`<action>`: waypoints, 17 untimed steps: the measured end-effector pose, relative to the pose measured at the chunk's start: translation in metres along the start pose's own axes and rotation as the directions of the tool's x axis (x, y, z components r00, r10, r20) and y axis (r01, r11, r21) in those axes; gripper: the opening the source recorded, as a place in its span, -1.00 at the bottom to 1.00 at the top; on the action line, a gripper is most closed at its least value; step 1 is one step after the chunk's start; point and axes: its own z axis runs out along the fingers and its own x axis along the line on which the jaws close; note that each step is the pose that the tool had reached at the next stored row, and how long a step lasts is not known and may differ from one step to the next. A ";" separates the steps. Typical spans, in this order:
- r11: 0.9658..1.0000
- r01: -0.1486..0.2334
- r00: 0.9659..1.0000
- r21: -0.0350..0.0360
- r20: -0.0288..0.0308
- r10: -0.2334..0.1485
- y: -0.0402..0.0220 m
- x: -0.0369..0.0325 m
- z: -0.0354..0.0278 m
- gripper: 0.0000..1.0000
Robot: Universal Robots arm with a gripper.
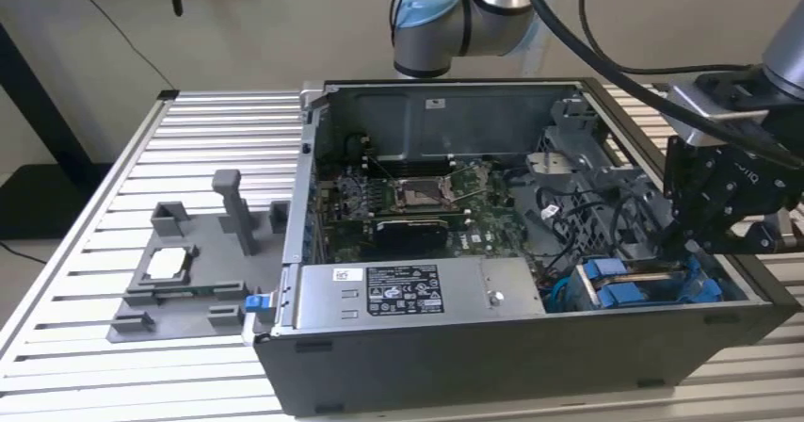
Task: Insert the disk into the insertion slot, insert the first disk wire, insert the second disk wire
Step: 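Insert the first disk wire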
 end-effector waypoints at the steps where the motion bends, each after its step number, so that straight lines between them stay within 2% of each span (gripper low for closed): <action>1: 1.000 0.000 1.000 0.000 0.002 0.000 0.0000 0.0001 0.0011 -0.62; 6: 1.000 0.002 1.000 0.000 0.002 -0.002 0.0000 -0.0001 0.0013 -0.62; 17: 1.000 0.005 1.000 0.006 0.002 -0.005 -0.0001 -0.0007 0.0060 -0.62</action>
